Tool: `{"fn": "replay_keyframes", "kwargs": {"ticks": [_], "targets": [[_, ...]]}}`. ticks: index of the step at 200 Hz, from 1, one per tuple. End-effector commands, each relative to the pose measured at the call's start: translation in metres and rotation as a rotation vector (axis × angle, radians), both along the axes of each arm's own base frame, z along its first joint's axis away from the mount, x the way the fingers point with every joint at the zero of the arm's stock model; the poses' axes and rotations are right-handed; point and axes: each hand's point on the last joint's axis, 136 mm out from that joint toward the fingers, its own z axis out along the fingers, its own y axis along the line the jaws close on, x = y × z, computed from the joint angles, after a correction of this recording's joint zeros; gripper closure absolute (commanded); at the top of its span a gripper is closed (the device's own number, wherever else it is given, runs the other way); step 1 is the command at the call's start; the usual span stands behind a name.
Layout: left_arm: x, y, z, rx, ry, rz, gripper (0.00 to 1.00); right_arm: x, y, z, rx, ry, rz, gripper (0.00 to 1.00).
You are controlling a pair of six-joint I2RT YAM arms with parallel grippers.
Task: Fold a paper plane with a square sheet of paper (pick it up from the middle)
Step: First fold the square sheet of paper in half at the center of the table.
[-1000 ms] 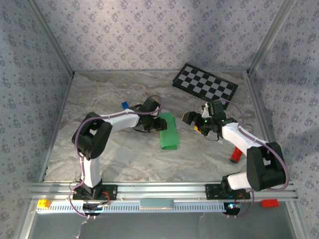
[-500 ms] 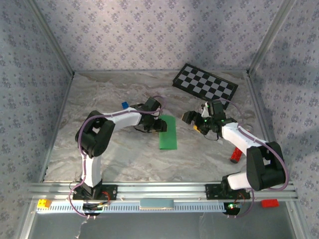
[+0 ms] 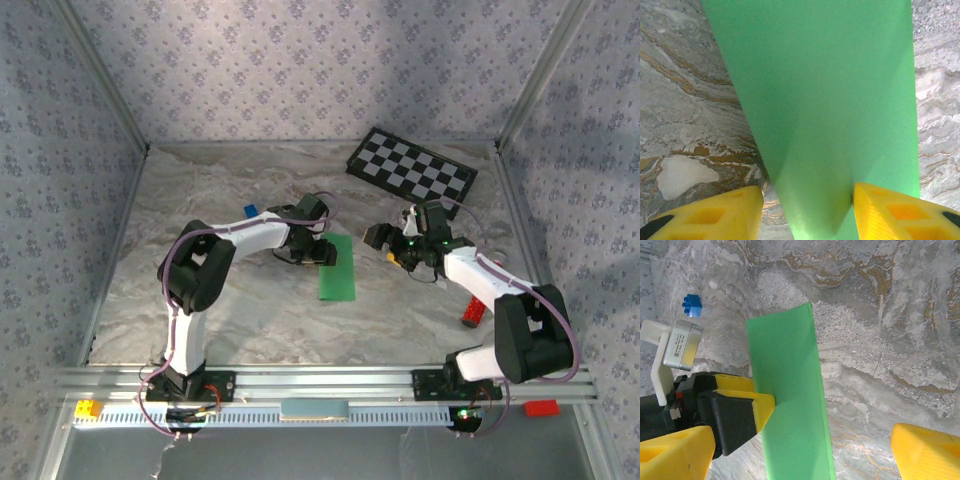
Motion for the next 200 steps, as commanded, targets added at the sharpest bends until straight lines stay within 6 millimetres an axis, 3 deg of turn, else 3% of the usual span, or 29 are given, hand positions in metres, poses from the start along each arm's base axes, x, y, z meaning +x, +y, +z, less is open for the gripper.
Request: {"fn": "replay_keyframes", "kwargs": {"ticks": [1,200], "targets": [[-0.006,0.009,-0.020,0.084,0.026,-0.008,0.47,-0.005,-0.003,-0.011,-0.028,0.029,-0.003,0.07],[-0.005,0.008,-0.035,0.117,0.040,0.008,0.44,-0.005,-0.009,-0.023,-0.071,0.059,-0.032,0.05]]}}
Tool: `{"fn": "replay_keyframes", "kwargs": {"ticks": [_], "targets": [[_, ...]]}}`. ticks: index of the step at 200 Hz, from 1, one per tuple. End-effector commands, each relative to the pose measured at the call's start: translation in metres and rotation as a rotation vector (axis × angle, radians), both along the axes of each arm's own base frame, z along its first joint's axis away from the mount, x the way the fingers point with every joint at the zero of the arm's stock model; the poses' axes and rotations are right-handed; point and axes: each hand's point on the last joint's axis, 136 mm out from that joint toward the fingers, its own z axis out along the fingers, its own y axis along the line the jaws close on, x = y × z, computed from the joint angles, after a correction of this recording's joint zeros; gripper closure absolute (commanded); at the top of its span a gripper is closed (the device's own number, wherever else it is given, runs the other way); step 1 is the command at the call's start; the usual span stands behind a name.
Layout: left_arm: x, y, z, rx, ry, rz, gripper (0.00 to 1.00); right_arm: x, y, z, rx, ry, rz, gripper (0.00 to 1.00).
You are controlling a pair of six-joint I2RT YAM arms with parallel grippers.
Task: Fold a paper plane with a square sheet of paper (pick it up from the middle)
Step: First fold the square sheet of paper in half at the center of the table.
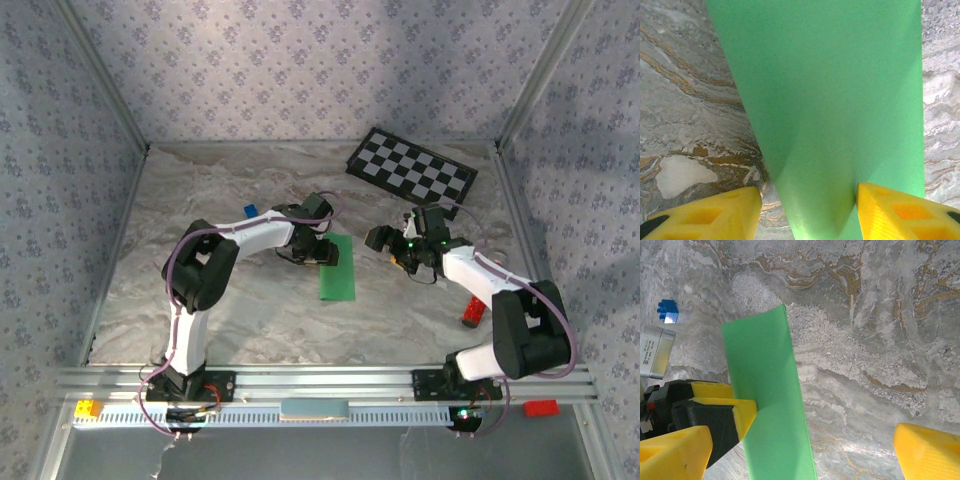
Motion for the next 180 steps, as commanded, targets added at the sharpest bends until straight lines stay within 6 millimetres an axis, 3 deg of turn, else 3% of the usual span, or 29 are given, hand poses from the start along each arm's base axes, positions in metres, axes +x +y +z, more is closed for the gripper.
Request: {"fn": "replay_keyframes", "kwargs": {"ticks": [1,180], "targets": [[-0.007,0.009,-0.033,0.073,0.038,-0.007,0.44,-0.005,-0.001,-0.008,-0.020,0.029,0.000,0.05],[-0.009,0.007,-0.045,0.079,0.074,0.015,0.44,-0.007,-0.002,-0.016,-0.034,0.062,-0.003,0.03]]}}
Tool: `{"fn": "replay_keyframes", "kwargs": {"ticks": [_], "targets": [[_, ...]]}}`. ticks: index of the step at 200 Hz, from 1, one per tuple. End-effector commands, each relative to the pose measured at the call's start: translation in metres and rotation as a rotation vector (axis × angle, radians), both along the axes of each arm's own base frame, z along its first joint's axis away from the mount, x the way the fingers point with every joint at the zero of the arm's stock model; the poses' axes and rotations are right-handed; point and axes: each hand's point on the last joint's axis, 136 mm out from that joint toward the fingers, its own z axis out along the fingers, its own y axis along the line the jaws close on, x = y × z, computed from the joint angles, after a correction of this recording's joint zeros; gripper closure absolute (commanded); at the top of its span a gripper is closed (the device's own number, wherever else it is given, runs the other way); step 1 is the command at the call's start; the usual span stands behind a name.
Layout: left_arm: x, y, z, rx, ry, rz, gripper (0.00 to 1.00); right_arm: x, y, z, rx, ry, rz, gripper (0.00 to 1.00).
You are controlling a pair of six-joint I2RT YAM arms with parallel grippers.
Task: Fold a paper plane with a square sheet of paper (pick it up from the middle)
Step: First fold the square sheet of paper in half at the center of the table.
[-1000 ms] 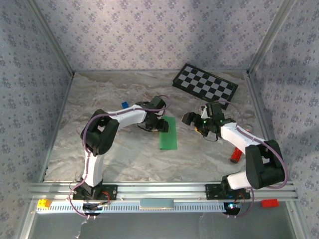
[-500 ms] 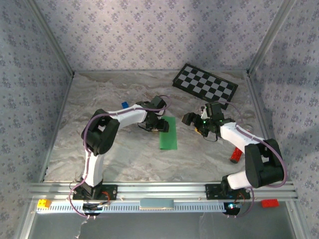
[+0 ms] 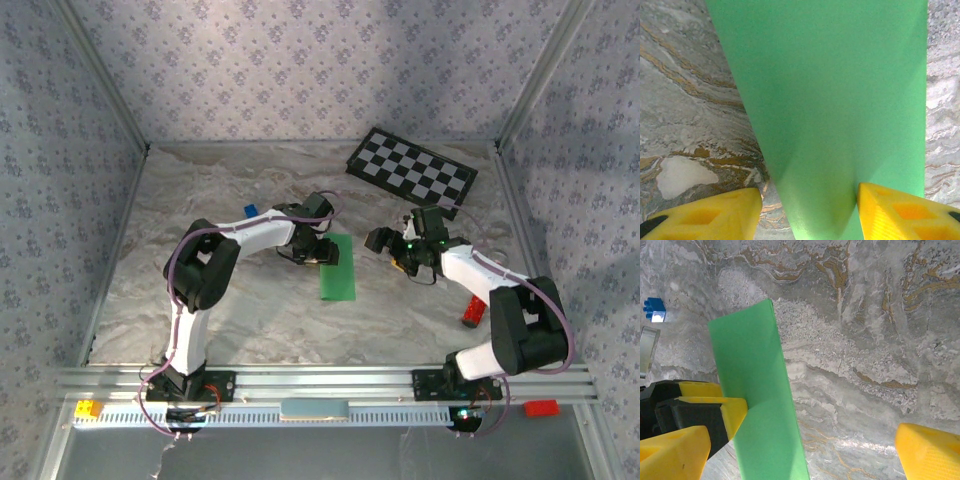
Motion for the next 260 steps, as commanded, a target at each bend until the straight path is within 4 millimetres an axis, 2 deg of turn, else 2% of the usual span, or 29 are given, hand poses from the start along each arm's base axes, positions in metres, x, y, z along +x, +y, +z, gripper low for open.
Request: {"fn": "replay_keyframes", "kwargs": {"ticks": [1,260], "targets": [[-0.009,0.008,-0.043,0.072,0.061,-0.004,0.44,-0.005,-0.001,-0.007,-0.020,0.031,-0.001,0.03],[-0.007,0.005,-0.053,0.116,0.047,-0.055,0.42,-0.005,0.000,-0.009,-0.015,0.033,0.003,0.03]]}}
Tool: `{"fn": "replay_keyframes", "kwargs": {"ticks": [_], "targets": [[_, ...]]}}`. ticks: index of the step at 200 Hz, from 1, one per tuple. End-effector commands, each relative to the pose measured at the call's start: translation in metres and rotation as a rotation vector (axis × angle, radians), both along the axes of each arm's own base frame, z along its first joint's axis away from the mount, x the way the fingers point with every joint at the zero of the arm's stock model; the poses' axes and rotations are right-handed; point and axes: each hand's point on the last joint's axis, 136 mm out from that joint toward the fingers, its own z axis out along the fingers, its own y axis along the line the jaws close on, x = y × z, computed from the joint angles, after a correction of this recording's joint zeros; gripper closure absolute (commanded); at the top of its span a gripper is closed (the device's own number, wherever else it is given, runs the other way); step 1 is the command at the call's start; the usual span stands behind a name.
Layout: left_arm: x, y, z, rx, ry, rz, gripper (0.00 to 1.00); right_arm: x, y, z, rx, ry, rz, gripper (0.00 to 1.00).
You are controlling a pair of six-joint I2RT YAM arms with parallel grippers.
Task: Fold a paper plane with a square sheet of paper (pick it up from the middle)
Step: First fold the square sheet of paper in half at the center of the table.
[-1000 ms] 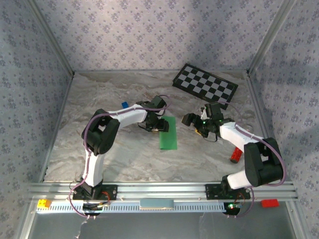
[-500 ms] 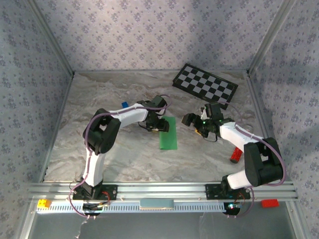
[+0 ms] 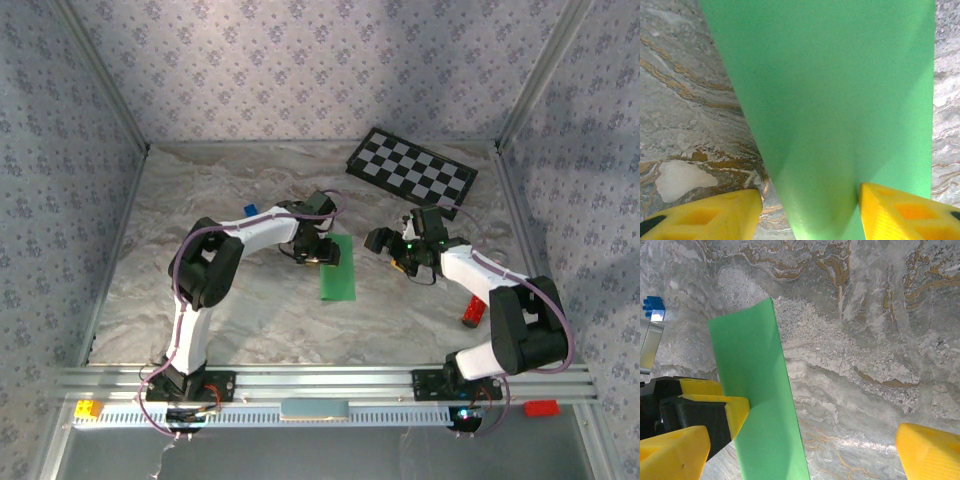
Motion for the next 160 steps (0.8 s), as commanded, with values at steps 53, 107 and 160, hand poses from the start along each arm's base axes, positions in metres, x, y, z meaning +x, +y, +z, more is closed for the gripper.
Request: {"fn": "replay_keyframes", "kwargs": {"ticks": [53,107,160], "targets": [[-0.007,0.008,-0.054,0.092,0.041,-0.013,0.43,-0.004,0.000,-0.008,-0.013,0.028,0.002,0.03],[-0.008,0.008,-0.055,0.094,0.044,-0.008,0.43,-0.004,0.007,-0.007,0.016,0.015,0.029,0.15],[-0.008,0.008,-0.056,0.097,0.045,-0.011,0.43,-0.006,0.038,-0.005,0.093,0.013,0.163,0.83]]}}
